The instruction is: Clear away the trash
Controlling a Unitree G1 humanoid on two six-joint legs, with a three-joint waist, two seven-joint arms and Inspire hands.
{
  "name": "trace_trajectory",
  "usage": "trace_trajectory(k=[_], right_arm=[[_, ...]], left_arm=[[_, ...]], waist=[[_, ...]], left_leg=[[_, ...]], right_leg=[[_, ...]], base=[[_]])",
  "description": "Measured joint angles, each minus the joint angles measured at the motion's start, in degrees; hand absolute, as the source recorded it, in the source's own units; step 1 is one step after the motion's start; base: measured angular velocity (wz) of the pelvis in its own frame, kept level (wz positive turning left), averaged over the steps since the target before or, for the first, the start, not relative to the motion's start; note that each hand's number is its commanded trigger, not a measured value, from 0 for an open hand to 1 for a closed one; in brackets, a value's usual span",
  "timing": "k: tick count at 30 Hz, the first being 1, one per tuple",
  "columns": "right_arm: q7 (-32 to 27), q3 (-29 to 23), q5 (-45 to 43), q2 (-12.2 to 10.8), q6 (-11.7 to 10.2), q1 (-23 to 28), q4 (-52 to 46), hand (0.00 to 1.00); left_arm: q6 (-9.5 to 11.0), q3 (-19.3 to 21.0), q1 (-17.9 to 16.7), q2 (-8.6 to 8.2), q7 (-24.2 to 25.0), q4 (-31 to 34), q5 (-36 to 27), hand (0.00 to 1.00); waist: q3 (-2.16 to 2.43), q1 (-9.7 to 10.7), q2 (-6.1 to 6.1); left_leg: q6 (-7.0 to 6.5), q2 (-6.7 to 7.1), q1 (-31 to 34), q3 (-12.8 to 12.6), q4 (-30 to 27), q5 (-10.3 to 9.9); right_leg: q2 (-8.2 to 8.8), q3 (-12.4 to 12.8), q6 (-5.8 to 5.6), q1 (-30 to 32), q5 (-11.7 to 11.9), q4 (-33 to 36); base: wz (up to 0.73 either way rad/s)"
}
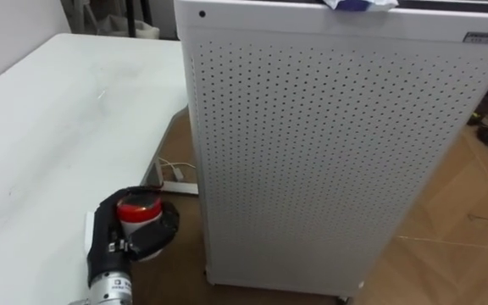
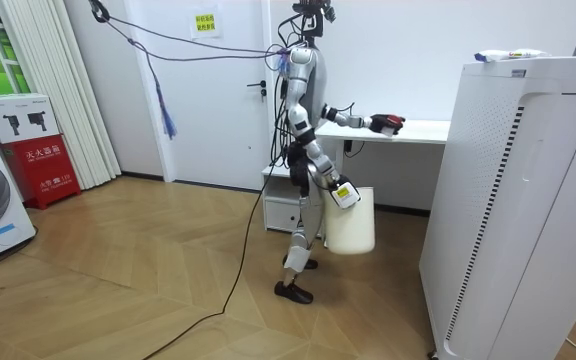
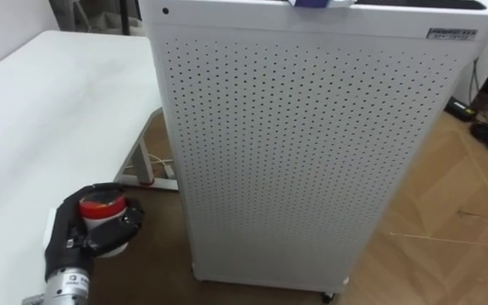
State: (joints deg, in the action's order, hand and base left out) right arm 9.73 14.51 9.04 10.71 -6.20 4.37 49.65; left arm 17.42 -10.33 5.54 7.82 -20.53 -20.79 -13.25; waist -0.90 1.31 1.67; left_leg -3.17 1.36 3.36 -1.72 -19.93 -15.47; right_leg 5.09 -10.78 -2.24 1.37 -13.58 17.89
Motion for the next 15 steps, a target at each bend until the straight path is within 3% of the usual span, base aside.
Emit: trace_trajectory(k=[3,8,15], right_arm=[[-1.06,0.05,-0.02,-0.29,0.00,-0.58,-1.14,1.00],[-2.50,0.58,0.17,-0.82,-0.05,-5.82,-0.94,1.00],[-4.03,1.10,2.26,-1.60,-0.01,-10.02,-0.90,1.00]], left_arm=[[0.02,-2.06,0.03,-0.22,2.84,3.62,-0.74,1.00],[-0.01,-4.81,0.25,-0.63,6.50,5.65,-0.95,1.00],[-0.11,-9.33,1.17,-0.39,12.83,5.59,-2.99,1.00]], waist=[[-0.02,-0.18,-0.08],[-0.16,-0.19,0.10],[-0.64,-0.60,-0.03]], left_leg=[[-0.01,-0.21,-0.02,-1.08,0.11,0.01],[-0.02,-0.69,0.82,-4.89,0.07,0.01],[-0.04,-1.37,2.41,-7.67,-0.01,0.00]], right_leg=[[0.35,0.84,0.00,1.10,0.01,1.22],[0.43,2.81,0.08,4.90,0.06,3.76],[0.51,2.18,0.73,7.96,0.86,4.76]], base=[[-0.20],[-0.40],[-0.21]])
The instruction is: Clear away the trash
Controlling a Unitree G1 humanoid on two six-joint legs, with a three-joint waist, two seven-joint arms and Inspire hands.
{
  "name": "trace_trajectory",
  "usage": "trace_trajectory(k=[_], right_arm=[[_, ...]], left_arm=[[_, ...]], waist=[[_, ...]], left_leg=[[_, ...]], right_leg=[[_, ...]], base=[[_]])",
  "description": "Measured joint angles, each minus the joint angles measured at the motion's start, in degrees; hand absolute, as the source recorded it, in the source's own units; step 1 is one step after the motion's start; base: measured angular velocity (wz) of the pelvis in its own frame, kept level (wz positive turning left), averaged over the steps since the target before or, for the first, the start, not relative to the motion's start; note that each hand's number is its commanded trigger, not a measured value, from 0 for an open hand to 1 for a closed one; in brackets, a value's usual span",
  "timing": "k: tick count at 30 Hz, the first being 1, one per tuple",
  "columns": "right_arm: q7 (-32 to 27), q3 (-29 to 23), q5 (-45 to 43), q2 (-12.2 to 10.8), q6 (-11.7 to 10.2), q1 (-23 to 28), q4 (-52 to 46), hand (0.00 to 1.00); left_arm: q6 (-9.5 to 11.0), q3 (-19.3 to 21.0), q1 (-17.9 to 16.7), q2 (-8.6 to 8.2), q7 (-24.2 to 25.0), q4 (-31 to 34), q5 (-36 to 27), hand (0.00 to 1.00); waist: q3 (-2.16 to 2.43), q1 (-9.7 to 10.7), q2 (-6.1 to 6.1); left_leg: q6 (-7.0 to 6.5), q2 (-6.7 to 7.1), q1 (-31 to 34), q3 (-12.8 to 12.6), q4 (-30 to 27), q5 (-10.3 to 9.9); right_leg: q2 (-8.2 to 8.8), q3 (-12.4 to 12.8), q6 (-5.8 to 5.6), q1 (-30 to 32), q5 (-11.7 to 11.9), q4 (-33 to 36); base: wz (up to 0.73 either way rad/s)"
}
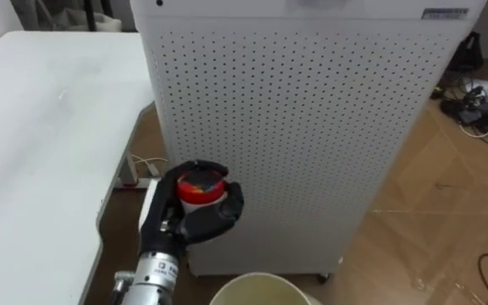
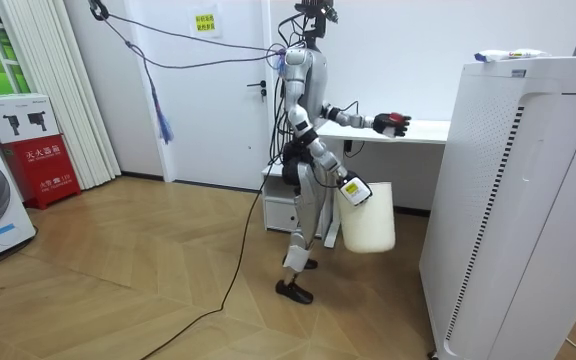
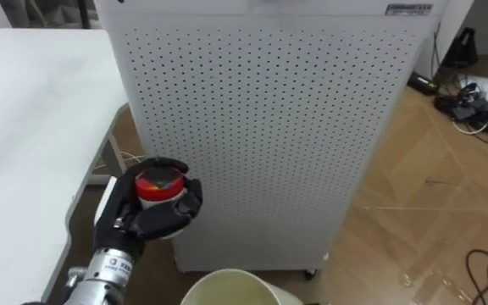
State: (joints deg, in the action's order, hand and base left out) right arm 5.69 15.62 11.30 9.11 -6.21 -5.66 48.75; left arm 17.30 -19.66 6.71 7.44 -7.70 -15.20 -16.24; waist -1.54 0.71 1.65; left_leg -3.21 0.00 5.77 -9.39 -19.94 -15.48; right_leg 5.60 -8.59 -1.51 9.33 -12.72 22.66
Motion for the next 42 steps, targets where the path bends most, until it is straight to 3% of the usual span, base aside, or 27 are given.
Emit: trace_trajectory(k=[5,13,14,15,17,33,42], right_arm=[[-0.90,-0.19,-0.66,-0.80,-0.01,-2.87,0.00,1.00],[-0.76,-0.59,-0.56,-0.31,-0.31,-3.52,-0.05,1.00],[-0.79,-0.58,-0.56,-0.15,-0.35,-3.50,-0.04,1.00],[-0.81,-0.58,-0.56,-0.12,-0.35,-3.47,-0.04,1.00],[-1.12,-0.57,-0.36,-0.03,-0.35,-3.40,-0.06,1.00],[-1.86,0.09,0.19,0.76,-0.85,-3.34,-0.08,1.00],[-2.43,1.09,0.10,2.81,-1.19,-2.53,-0.49,1.00]], left_arm=[[-0.73,-1.88,-0.92,0.18,5.10,-1.70,0.12,1.00],[-3.64,-4.18,-3.10,1.51,13.16,-6.46,0.57,1.00],[-3.64,-4.19,-3.17,1.51,13.64,-6.46,0.96,0.90],[-3.64,-4.19,-3.25,1.50,13.88,-6.46,1.03,0.74],[-3.64,-4.21,-3.53,1.50,15.06,-6.46,1.54,0.00],[-3.77,-6.24,-3.96,3.30,21.34,-9.68,3.69,0.00],[-3.73,-4.98,-4.55,4.08,21.83,-5.13,4.70,0.00]], waist=[[-0.49,0.12,-0.91],[-0.38,0.23,-1.52],[-0.38,0.20,-1.53],[-0.37,0.20,-1.53],[-0.33,0.30,-1.53],[-0.07,0.36,-1.90],[0.31,0.42,-2.20]], left_leg=[[0.02,-0.62,0.92,-0.28,0.21,0.00],[0.29,-0.83,3.66,-0.40,0.22,0.17],[0.29,-0.80,3.82,-0.40,0.28,0.17],[0.29,-0.79,3.83,-0.40,0.28,0.17],[0.29,-0.80,3.76,-0.42,0.26,0.17],[0.29,-0.80,3.39,-0.46,0.26,0.17],[0.29,-0.71,-0.26,-0.60,2.48,0.17]], right_leg=[[-0.74,-0.92,0.47,1.10,0.37,-0.26],[-0.75,-0.99,0.62,3.49,0.46,-1.11],[-0.73,-0.97,0.62,3.73,0.46,-1.10],[-0.73,-0.97,0.62,3.75,0.46,-1.10],[-0.71,-1.06,0.62,3.72,0.46,-1.10],[-0.76,-0.97,0.62,3.58,0.46,-1.12],[-1.05,-0.63,0.62,1.05,0.46,-1.75]], base=[[-0.05],[-0.01],[-0.04],[-0.05],[-0.04],[-0.01],[-0.06]])
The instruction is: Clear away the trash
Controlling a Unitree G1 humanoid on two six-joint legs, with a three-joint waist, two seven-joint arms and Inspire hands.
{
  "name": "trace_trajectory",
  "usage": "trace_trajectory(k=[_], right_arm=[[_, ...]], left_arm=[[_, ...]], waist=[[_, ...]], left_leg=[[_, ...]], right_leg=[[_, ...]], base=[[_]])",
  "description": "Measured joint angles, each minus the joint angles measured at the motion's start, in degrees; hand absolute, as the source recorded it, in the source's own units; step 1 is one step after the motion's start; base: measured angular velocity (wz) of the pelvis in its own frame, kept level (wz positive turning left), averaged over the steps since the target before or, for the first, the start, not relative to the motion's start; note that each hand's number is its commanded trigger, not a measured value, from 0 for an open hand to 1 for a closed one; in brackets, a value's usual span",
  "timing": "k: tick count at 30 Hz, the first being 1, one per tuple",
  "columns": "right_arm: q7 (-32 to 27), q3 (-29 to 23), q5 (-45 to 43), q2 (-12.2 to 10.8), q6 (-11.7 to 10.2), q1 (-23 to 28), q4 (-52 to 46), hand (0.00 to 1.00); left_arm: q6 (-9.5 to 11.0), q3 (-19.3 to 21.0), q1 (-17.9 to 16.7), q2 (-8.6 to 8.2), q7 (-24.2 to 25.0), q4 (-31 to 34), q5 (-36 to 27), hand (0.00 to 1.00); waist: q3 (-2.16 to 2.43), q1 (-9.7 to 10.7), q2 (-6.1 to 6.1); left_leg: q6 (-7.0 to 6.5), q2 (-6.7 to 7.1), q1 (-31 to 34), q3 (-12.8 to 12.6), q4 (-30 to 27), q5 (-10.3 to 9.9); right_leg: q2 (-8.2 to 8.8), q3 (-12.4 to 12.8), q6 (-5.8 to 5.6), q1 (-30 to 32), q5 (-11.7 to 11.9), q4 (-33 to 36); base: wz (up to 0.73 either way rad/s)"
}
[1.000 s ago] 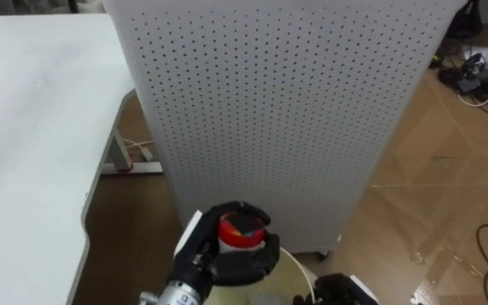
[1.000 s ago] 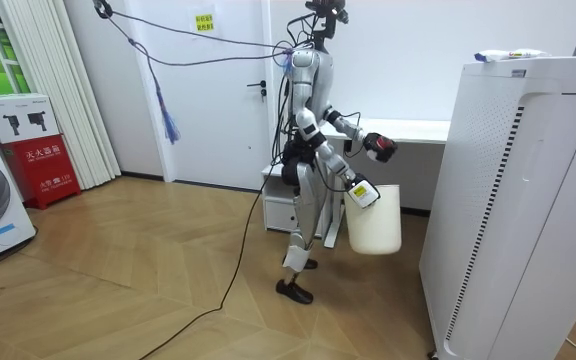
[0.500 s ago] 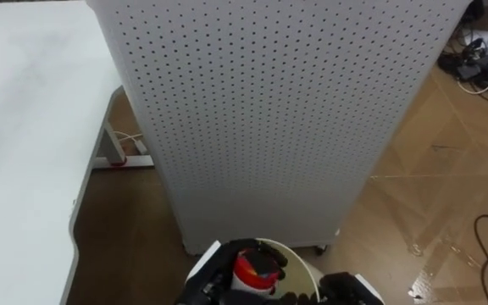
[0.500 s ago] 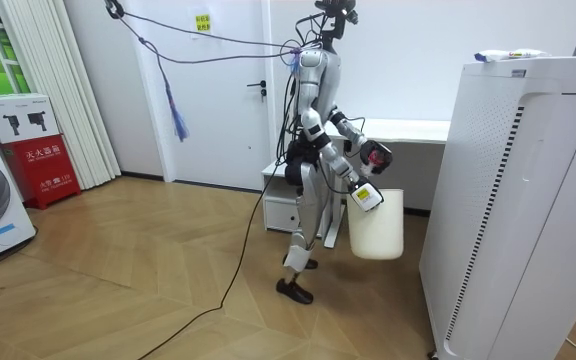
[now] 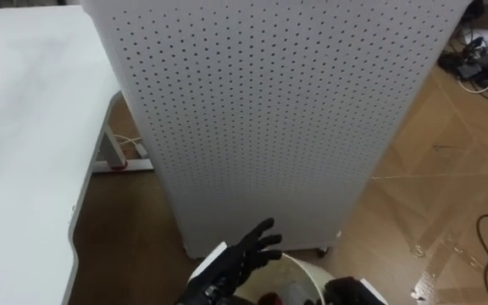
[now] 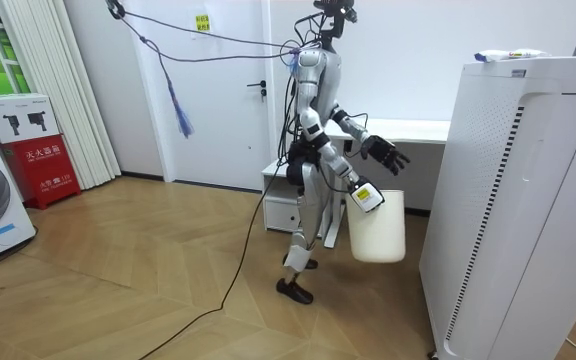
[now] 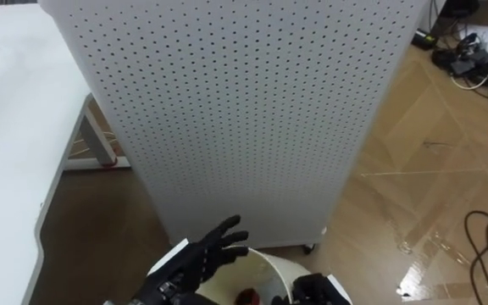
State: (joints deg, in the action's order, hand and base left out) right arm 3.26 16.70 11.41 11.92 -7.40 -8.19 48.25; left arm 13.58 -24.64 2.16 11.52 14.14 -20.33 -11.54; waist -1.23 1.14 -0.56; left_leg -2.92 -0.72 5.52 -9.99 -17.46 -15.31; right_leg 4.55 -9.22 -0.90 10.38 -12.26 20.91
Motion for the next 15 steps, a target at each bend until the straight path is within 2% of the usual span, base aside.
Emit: trace_trajectory(k=[3,7,9,12,15], right_arm=[[-0.17,0.03,0.09,-0.04,-0.24,0.39,-0.05,1.00],[-0.18,-0.02,0.16,0.00,-1.44,1.22,-0.39,1.00],[-0.15,-0.02,0.30,0.05,-2.06,2.42,-0.41,1.00],[-0.68,-0.34,0.45,0.10,-2.20,3.54,-0.41,1.00],[-1.17,-1.24,0.45,0.20,-2.68,3.88,-0.57,1.00]], left_arm=[[0.10,-0.01,-0.75,0.37,-0.83,2.07,1.31,0.00],[0.73,0.46,-1.76,1.56,-3.99,8.43,9.14,0.00],[1.15,1.37,-1.89,1.50,-5.64,9.99,12.66,0.00],[1.99,4.71,-1.97,1.26,-10.96,14.05,19.16,0.00],[2.79,6.97,-1.97,1.00,-15.20,17.70,22.79,0.00]], waist=[[0.09,0.04,0.18],[0.23,0.47,0.34],[0.31,0.25,0.35],[0.39,0.24,0.26],[0.41,0.31,0.24]], left_leg=[[0.00,-0.05,-1.91,-0.21,0.58,0.00],[0.04,-0.13,-2.71,-0.27,1.33,0.02],[0.07,-0.29,-4.04,-0.25,1.88,0.04],[0.10,-0.65,-6.29,-0.19,2.20,0.06],[0.13,-0.66,-7.25,-0.25,2.33,0.07]], right_leg=[[-0.63,0.48,0.00,-2.10,0.00,-1.46],[-0.92,0.58,-0.16,-3.47,0.11,-3.17],[-1.37,0.67,-0.32,-5.21,0.40,-4.63],[-1.71,0.72,-0.23,-8.74,1.31,-7.59],[-1.78,0.97,-0.25,-9.84,1.33,-8.31]], base=[[-0.06],[0.01],[-0.03],[-0.04],[-0.02]])
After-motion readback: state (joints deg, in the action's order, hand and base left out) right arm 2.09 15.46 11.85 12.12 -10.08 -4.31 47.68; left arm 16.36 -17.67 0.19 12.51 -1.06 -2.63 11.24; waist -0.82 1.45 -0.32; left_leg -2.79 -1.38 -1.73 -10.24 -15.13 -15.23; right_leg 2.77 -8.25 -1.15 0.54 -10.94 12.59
